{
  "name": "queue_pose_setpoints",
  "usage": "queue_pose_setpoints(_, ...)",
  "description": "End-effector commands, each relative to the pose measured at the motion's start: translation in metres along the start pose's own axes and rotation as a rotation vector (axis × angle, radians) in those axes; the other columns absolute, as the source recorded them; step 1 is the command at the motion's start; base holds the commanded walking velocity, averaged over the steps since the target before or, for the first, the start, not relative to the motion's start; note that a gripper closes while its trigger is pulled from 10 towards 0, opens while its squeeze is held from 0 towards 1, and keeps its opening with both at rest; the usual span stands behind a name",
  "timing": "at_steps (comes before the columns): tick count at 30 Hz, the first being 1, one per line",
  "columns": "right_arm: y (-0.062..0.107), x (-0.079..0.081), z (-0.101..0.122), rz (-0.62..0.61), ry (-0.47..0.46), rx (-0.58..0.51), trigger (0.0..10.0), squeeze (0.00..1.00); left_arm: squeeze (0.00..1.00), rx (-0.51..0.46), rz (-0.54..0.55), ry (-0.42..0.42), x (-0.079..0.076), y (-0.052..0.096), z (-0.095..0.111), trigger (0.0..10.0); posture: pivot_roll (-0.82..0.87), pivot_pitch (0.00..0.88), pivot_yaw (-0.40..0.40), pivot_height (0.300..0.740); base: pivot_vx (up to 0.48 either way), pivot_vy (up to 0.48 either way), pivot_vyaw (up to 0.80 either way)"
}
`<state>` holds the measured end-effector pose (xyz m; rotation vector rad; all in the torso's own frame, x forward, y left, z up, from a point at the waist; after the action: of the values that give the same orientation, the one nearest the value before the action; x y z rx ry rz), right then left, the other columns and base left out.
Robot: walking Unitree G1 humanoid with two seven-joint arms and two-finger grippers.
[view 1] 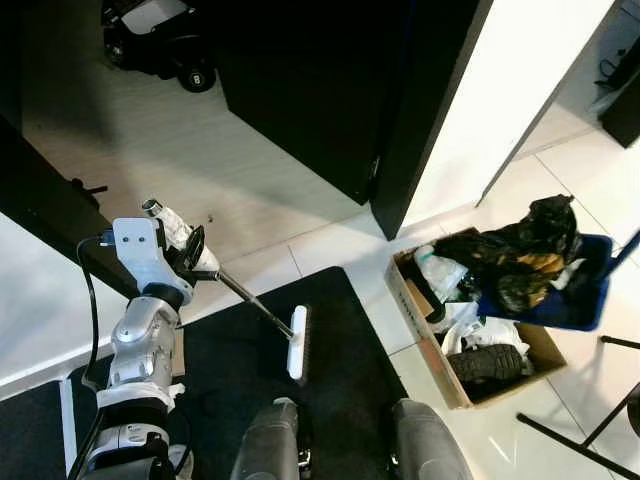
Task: Sweep floor
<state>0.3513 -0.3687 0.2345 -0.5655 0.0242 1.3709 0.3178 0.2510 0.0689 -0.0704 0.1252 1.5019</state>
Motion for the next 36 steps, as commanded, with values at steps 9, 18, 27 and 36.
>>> queue_pose_setpoints(9,-0.003,0.043,0.012,0.219,0.065,-0.098,10.0,0.0,0.0,-0.027,-0.004,0.007,-0.003,0.003,0.002,10.0,-0.02,0.086,-0.001,0.74,0.0,0.0,0.0)
queue_pose_setpoints(18,0.004,0.047,0.003,0.291,0.181,-0.055,10.0,0.0,0.0,-0.023,-0.007,0.006,-0.003,0.003,0.002,10.0,-0.02,0.085,0.0,0.74,0.0,0.0,0.0)
queue_pose_setpoints(27,0.018,0.044,-0.008,0.425,0.363,0.011,10.0,0.0,0.0,-0.016,-0.015,0.001,-0.003,0.004,0.001,10.0,-0.02,0.083,0.007,0.74,0.0,0.0,0.0)
queue_pose_setpoints(36,0.027,0.06,-0.014,0.617,0.467,0.037,10.0,0.0,0.0,-0.014,-0.025,-0.001,-0.005,0.002,0.001,10.0,-0.03,0.078,0.011,0.74,0.0,0.0,0.0)
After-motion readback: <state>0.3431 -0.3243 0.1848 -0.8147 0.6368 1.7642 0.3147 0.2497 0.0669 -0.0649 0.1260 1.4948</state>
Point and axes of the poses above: a point about 5 cm out from each wrist's last joint towards the gripper, its own y axis pointing back from the gripper into the wrist, its own z axis along the axis of the wrist's last joint, x = y × z, the point moved 4 cm from there along -y, pointing out of the wrist towards the gripper, and after that the axes turned 2 degrees about y, right-handed, at the moved point
